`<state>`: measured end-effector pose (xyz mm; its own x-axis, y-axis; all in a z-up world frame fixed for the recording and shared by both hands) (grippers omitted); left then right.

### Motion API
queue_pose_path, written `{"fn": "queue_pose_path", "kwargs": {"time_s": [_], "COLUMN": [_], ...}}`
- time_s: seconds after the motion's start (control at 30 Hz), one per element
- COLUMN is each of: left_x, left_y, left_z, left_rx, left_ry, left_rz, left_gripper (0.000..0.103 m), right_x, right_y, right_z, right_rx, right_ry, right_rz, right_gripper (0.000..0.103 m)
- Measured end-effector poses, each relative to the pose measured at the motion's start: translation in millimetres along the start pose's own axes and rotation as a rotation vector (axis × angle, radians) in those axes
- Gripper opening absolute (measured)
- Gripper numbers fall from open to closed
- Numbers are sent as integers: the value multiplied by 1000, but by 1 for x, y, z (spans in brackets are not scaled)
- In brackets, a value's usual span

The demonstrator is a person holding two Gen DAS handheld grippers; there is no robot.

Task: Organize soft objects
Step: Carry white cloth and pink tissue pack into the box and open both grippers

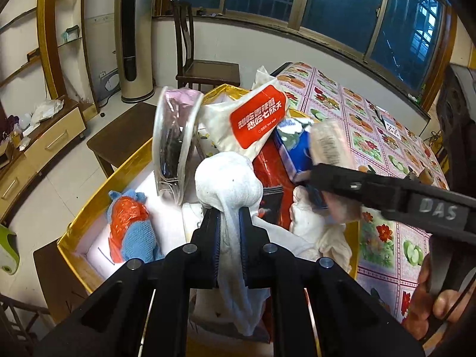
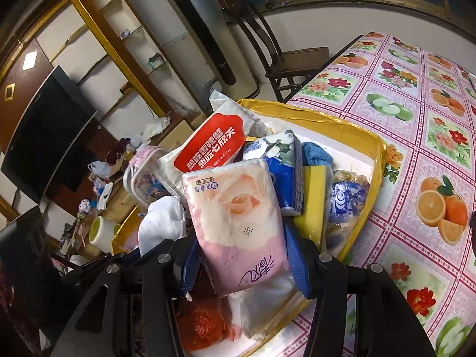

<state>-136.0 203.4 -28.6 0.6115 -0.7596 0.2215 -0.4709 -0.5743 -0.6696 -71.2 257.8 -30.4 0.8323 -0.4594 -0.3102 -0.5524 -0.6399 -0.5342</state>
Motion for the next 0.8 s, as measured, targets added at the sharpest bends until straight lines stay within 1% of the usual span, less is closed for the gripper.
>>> {"fn": "queue_pose_path", "kwargs": {"time_s": [0.1, 0.13, 0.2, 0.23, 0.27, 0.3, 0.33, 0.43, 0.57, 0.6, 0.63, 0.67, 0.7, 0.73, 0.8], "left_x": [5, 6, 6, 7, 6, 5, 4, 1, 0, 0, 1, 2, 4, 5, 11], "left_y": [-1, -2, -3, -3, -4, -5, -5, -6, -7, -7, -7, -8, -8, -9, -10], "left_z": [0, 0, -3, -5, -7, -9, -12, -17, -24, -28, -32, -36, -41, -45, -53], "left_rx": [4, 5, 13, 20, 30, 39, 49, 64, 85, 97, 110, 123, 139, 154, 189], "left_ry": [11, 11, 10, 11, 12, 9, -1, -14, -49, -56, -59, -61, -62, -61, -72], "left_rz": [8, 9, 11, 9, 5, 3, 4, 8, 24, 27, 29, 30, 28, 27, 43], "left_gripper": [9, 10, 11, 12, 15, 20, 22, 22, 23, 28, 42, 51, 68, 74, 74], "right_x": [-4, -7, -12, -13, -14, -13, -11, -8, -4, -4, -2, 0, 0, 1, 3], "right_y": [-2, -2, 1, 2, 3, 3, 4, 7, 14, 15, 18, 20, 23, 26, 29], "right_z": [18, 21, 21, 20, 17, 14, 9, -4, -24, -29, -35, -40, -46, -52, -66], "right_rx": [-21, -22, -30, -32, -32, -28, -24, -9, 35, 41, 52, 64, 80, 97, 142], "right_ry": [41, 39, 20, 1, -19, -35, -45, -69, -73, -79, -84, -85, -78, -67, -48], "right_rz": [-18, -23, -20, -12, -2, 12, 28, 51, 56, 60, 67, 70, 67, 62, 48], "right_gripper": [53, 56, 56, 60, 64, 65, 66, 66, 68, 69, 69, 69, 70, 71, 74]}}
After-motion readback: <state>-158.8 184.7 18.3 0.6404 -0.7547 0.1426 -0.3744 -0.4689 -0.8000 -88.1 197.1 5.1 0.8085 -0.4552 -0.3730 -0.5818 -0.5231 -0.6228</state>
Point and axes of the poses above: each gripper's, at about its wrist camera, not at the fingertips, and z roughly the way its jaws point, x to its right, y to its underside, the point moved 9 cm from there along z, roughly the way its jaws point, and after that the axes turned 6 degrees about y, right-handed, at the moved point
